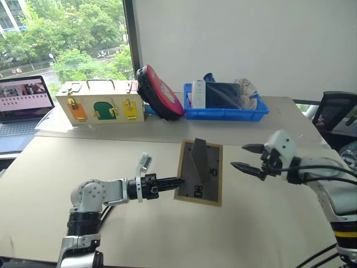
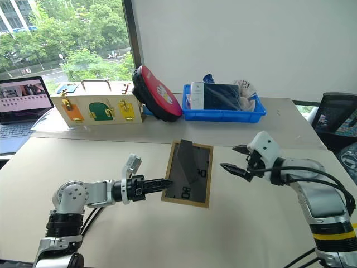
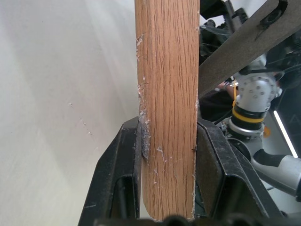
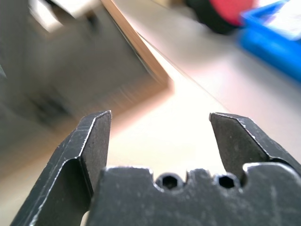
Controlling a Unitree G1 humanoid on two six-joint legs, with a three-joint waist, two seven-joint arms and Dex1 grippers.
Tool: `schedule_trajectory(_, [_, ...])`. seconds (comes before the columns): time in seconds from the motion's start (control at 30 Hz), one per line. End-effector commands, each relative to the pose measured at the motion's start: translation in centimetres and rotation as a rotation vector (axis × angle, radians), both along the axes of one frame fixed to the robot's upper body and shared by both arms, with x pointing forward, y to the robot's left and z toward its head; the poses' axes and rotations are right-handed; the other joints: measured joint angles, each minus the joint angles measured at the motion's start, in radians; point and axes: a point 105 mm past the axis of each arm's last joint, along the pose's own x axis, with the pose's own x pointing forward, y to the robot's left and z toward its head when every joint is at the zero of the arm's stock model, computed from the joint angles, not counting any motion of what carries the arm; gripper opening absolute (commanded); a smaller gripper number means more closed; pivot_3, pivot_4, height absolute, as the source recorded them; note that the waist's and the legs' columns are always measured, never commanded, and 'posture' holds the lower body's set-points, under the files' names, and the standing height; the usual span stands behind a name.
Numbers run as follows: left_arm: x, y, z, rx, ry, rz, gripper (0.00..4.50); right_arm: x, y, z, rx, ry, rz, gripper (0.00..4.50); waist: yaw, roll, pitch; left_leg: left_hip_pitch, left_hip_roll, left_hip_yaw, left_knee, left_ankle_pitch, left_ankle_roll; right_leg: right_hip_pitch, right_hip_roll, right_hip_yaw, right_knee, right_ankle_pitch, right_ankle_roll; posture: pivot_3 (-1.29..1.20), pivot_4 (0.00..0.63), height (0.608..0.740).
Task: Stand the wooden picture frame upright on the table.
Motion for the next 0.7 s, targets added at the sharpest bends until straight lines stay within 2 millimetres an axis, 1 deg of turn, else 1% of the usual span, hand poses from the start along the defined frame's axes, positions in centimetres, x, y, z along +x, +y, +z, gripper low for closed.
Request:
schedule_trajectory(0.03, [-0.2,-0.2,1.5,-0.090,0.004,-0.042,1.13,-0.2,0.3,0.6,-0.306,-0.346,0.100,3.86,-0.004,0.001,0.000,0.000,0.000,0.000,0.000,0.000,0.000,0.000,0.000,0.000,0.000,0.000,0.000,0.00,0.150,0.710])
schedule_trajectory(0.07, [-0.2,-0.3,1.6,-0.094,0.010,-0.046,1.13,-0.3,0.4,0.4,-0.366,-0.422,0.124,3.86,-0.005,0.001,0.000,0.000,0.000,0.000,0.000,0.000,0.000,0.000,0.000,0.000,0.000,0.000,0.000,0.00,0.150,0.710])
schedule_trajectory(0.13, [-0.3,-0.3,1.6,-0.093,0.018,-0.052,1.13,-0.5,0.6,0.4,-0.397,-0.531,0.151,3.86,-0.005,0.001,0.000,0.000,0.000,0.000,-0.001,0.000,0.000,0.000,0.000,0.000,0.000,0.000,0.000,0.00,0.150,0.710])
schedule_trajectory(0.2, [-0.1,-0.4,1.5,-0.093,0.026,-0.049,1.13,-0.9,1.5,0.5,-0.386,-0.631,0.183,3.86,-0.005,0.001,0.000,0.001,0.000,0.000,-0.001,0.001,-0.001,0.000,0.000,0.000,0.000,0.000,0.000,0.00,0.150,0.710])
schedule_trajectory(0.27, [0.0,-0.6,1.5,-0.095,0.033,-0.051,1.13,-1.4,3.1,0.4,-0.363,-0.703,0.231,3.86,-0.006,0.001,0.000,0.001,0.000,0.000,-0.001,0.001,-0.001,0.001,0.000,0.000,0.000,0.000,0.000,0.00,0.150,0.710])
schedule_trajectory(0.5, [-0.4,-1.2,1.2,-0.069,0.025,-0.074,1.13,-2.7,8.1,0.8,-0.308,-0.851,0.380,3.86,-0.003,0.001,0.000,0.001,0.000,0.000,0.000,0.003,-0.005,0.001,0.000,0.000,0.003,0.000,0.000,0.00,0.150,0.710])
schedule_trajectory(0.53, [-0.3,-1.2,1.2,-0.065,0.023,-0.074,1.13,-2.9,8.6,0.9,-0.304,-0.869,0.393,3.86,-0.002,0.001,0.000,0.001,0.000,0.000,0.000,0.003,-0.005,0.001,0.000,0.000,0.003,0.000,0.000,0.00,0.150,0.710])
schedule_trajectory(0.63, [-0.2,-1.2,1.3,-0.052,0.012,-0.072,1.13,-2.8,9.3,1.4,-0.296,-0.912,0.401,3.86,0.000,0.001,0.000,0.002,0.000,0.000,0.000,0.003,-0.005,0.001,-0.001,0.000,0.003,0.000,0.000,0.00,0.150,0.710])
schedule_trajectory(0.7, [-0.1,-1.2,1.2,-0.021,-0.011,-0.069,1.13,-2.8,9.5,1.7,-0.286,-0.928,0.405,3.33,0.001,0.001,0.000,0.002,0.000,0.000,0.000,0.003,-0.005,0.001,-0.001,0.000,0.003,0.000,0.000,0.00,0.150,0.710])
